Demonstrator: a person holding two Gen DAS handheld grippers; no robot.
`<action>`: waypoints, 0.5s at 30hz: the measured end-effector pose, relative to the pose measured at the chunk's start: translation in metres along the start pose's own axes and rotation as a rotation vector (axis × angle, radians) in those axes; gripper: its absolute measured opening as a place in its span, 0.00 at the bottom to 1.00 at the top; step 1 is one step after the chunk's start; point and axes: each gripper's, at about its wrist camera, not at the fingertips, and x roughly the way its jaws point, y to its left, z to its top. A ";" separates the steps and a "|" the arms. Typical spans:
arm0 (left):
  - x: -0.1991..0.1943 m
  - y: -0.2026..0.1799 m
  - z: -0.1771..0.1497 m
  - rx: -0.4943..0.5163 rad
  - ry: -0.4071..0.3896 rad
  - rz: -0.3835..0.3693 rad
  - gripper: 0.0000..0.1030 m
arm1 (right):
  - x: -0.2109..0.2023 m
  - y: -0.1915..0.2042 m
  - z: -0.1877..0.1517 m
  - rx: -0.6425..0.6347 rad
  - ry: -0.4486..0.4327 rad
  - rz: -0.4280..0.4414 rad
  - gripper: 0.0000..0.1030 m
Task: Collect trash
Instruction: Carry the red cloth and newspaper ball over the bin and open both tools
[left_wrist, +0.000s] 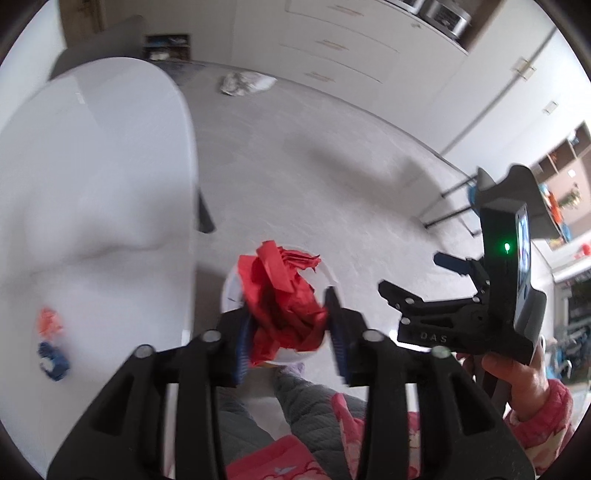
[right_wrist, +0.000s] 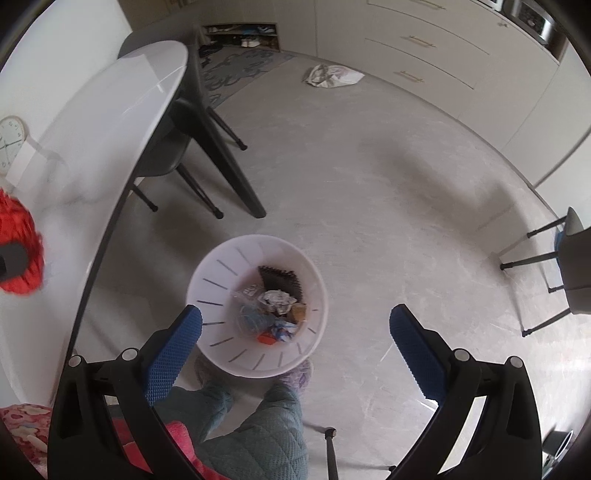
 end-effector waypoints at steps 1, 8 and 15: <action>0.002 -0.004 0.001 0.006 0.004 -0.003 0.66 | -0.001 -0.005 -0.001 0.008 0.001 -0.003 0.98; 0.000 -0.021 0.002 0.059 -0.030 0.012 0.92 | -0.005 -0.026 -0.001 0.047 -0.003 -0.006 0.98; -0.005 -0.014 0.002 0.022 -0.037 0.034 0.92 | -0.006 -0.019 0.004 0.039 -0.006 0.007 0.98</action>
